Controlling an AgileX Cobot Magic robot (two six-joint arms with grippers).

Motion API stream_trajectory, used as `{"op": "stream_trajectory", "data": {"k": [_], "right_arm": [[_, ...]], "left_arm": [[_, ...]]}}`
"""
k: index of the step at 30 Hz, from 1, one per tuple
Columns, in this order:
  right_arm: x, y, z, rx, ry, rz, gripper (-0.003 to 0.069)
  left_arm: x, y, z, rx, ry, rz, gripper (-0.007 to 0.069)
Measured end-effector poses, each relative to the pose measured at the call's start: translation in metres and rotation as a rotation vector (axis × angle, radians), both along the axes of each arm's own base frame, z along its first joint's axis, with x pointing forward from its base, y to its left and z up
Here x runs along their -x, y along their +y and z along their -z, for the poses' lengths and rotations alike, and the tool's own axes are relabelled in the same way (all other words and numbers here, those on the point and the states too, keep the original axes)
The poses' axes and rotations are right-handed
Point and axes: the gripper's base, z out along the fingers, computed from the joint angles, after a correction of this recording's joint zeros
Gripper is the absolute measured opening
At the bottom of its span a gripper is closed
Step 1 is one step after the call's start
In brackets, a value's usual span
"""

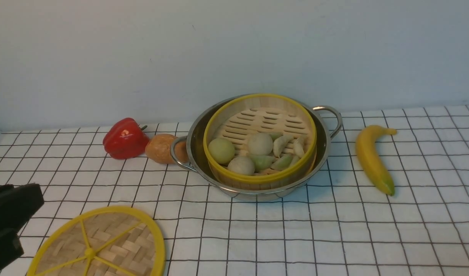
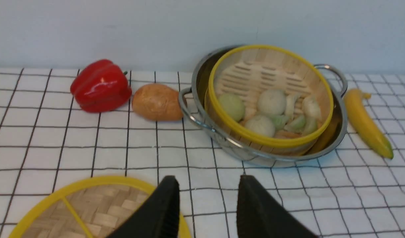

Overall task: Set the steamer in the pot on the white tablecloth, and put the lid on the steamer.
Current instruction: 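Grasp the bamboo steamer lid lying on the table by its centre knob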

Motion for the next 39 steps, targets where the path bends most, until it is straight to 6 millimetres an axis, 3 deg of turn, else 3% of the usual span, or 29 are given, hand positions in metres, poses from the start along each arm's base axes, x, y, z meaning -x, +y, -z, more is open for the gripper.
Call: {"op": "stream_trajectory", "data": {"k": [13,17,22,27,32,39], "right_arm": [[0.000,0.000,0.000,0.000,0.001,0.000,0.0237],[0.000,0.000,0.000,0.000,0.001,0.000,0.0240],[0.000,0.000,0.000,0.000,0.001,0.000,0.0240],[0.000,0.000,0.000,0.000,0.001,0.000,0.0240],[0.000,0.000,0.000,0.000,0.001,0.000,0.0240],[0.000,0.000,0.000,0.000,0.001,0.000,0.0240]], "left_arm": [[0.002,-0.005,0.024,-0.021,0.331,0.098,0.0243],[-0.012,0.004,0.041,-0.129,0.505,0.100,0.0244],[-0.051,0.017,0.068,-0.287,0.672,0.133,0.0272],[-0.096,0.021,0.099,-0.304,0.717,0.166,0.0362],[-0.122,0.024,0.128,-0.296,0.775,0.159,0.0444],[-0.143,0.025,0.157,-0.263,0.810,0.129,0.0454]]}}
